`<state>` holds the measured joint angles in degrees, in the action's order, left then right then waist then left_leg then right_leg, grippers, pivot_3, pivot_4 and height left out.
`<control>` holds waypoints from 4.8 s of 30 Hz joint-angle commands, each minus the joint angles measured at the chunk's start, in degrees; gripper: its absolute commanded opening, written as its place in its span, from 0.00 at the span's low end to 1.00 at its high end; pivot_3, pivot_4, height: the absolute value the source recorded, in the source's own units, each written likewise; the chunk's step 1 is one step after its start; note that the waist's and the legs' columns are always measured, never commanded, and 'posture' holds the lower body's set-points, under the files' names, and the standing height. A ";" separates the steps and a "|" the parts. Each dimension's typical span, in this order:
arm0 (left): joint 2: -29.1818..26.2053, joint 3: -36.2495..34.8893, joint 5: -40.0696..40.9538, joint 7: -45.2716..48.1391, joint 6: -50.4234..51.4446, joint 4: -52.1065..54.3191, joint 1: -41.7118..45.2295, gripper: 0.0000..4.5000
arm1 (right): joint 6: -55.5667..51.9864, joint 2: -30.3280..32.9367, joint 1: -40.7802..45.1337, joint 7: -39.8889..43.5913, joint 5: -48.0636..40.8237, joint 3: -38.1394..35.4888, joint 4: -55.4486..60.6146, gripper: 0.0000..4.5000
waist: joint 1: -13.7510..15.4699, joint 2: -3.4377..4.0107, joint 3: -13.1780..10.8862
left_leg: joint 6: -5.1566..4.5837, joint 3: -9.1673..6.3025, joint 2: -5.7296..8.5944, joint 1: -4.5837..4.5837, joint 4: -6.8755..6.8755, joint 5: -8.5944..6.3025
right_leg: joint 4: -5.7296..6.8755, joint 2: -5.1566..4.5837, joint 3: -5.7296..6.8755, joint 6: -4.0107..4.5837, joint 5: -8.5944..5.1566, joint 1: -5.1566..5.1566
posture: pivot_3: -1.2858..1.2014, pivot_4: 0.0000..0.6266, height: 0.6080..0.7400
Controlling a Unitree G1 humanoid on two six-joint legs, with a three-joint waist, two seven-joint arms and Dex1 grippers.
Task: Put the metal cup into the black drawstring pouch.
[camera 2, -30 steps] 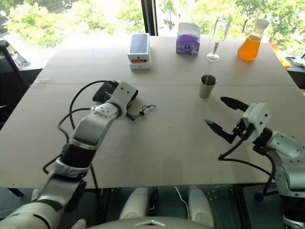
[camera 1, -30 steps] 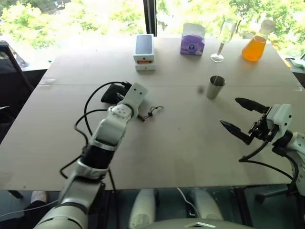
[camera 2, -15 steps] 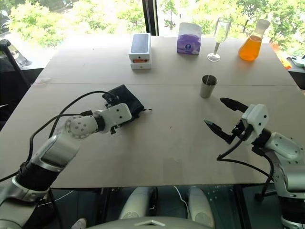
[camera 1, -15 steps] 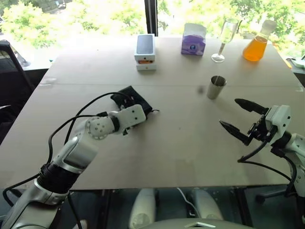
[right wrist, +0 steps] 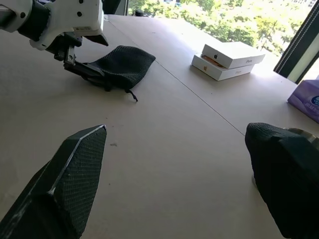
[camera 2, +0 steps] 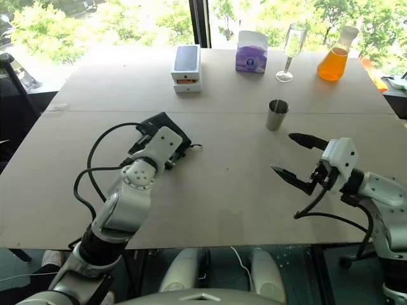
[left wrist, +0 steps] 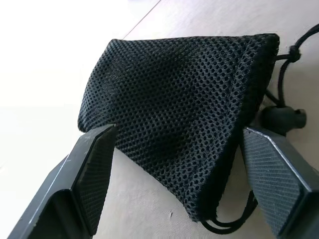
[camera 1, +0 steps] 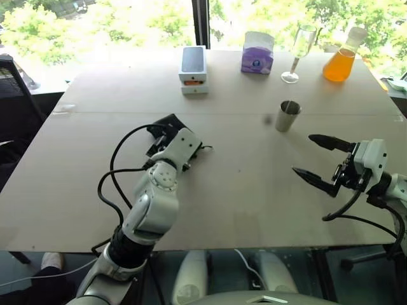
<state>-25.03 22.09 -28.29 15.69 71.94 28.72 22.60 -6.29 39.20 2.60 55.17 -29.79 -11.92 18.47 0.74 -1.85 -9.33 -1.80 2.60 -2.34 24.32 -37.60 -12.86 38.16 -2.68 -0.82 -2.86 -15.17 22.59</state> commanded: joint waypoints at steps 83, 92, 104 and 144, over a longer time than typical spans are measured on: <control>15.65 -31.90 31.63 -0.18 7.17 -23.34 16.92 0.00 | -20.10 1.96 57.80 3.00 29.39 30.38 -44.25 0.72 | -0.05 0.18 0.01 | 0.23 -0.16 0.09 0.34 -0.63 0.12 | 0.48 -0.14 0.16 0.00 0.00 0.19 | 0.52 0.24 1.00; 16.59 -31.48 33.40 -3.00 7.93 -18.72 15.07 0.00 | -12.58 -2.57 63.52 5.25 36.18 33.24 -57.59 0.72 | -0.74 0.23 -0.02 | 0.26 -0.12 0.08 0.35 -0.56 0.13 | 0.47 -0.19 0.13 0.00 0.01 0.24 | 0.52 0.24 1.00; 17.79 -32.67 34.58 -5.87 9.66 -15.50 13.66 0.00 | -3.97 -8.37 68.87 4.58 41.70 33.35 -72.42 0.12 | -1.41 0.24 -0.02 | 0.29 -0.03 0.06 0.40 -0.46 0.14 | 0.54 -0.27 0.08 0.00 0.01 0.43 | 0.52 0.24 1.00; 12.32 -42.89 48.32 0.99 19.03 -24.77 20.83 0.00 | -34.25 -43.84 23.40 -23.53 3.16 12.31 -9.17 0.01 | -1.65 0.24 -0.04 | 0.27 0.09 0.13 0.44 -0.11 0.15 | 0.69 -0.19 -0.08 0.00 0.00 0.77 | 0.52 0.24 1.00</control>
<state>-12.15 -20.67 18.46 15.75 90.17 3.03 42.47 -43.51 -3.87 24.59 31.96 -26.42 -0.19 9.38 -0.91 -1.61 -9.36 -1.53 2.69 -2.21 24.76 -37.71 -12.71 38.83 -2.86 -0.90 -2.86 -15.16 23.36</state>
